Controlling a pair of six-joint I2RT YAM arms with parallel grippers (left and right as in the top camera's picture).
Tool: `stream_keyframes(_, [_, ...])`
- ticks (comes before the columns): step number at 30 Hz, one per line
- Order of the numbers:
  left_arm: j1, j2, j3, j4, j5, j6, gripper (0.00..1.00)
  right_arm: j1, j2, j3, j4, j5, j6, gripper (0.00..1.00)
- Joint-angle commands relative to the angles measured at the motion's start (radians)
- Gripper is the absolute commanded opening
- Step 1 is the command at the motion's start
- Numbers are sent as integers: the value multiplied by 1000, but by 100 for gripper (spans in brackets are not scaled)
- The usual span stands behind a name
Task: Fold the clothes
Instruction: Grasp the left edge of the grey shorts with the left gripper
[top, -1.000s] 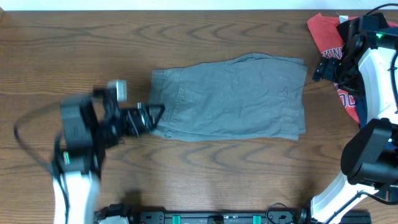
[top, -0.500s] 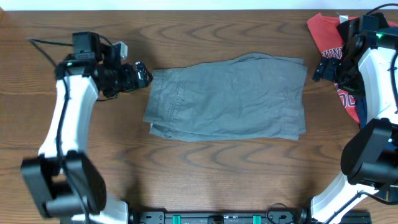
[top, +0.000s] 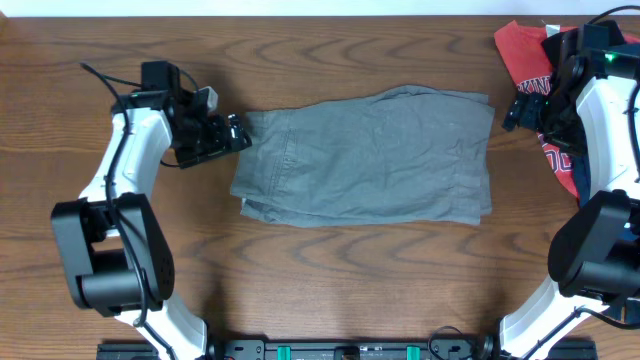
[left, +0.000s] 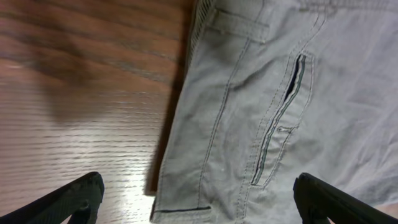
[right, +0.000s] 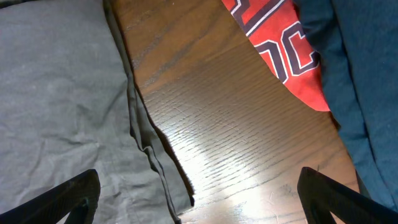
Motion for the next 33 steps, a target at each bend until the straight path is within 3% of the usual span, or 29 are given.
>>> stream_keyframes(1, [-27,48,-18,-10,-6,32,98,-2,4,9,0,0,13,99])
stream_keyframes(17, [-72,190,-19,-38,-6,57,98,-2,4,9,0,0,13,99])
stream_keyframes(28, [-174,237,-19,-47,-6,57,99,-2,4,9,0,0,13,99])
stream_keyframes(33, [-215,237,-19,-35,-6,56,85,-2,4,9,0,0,13,99])
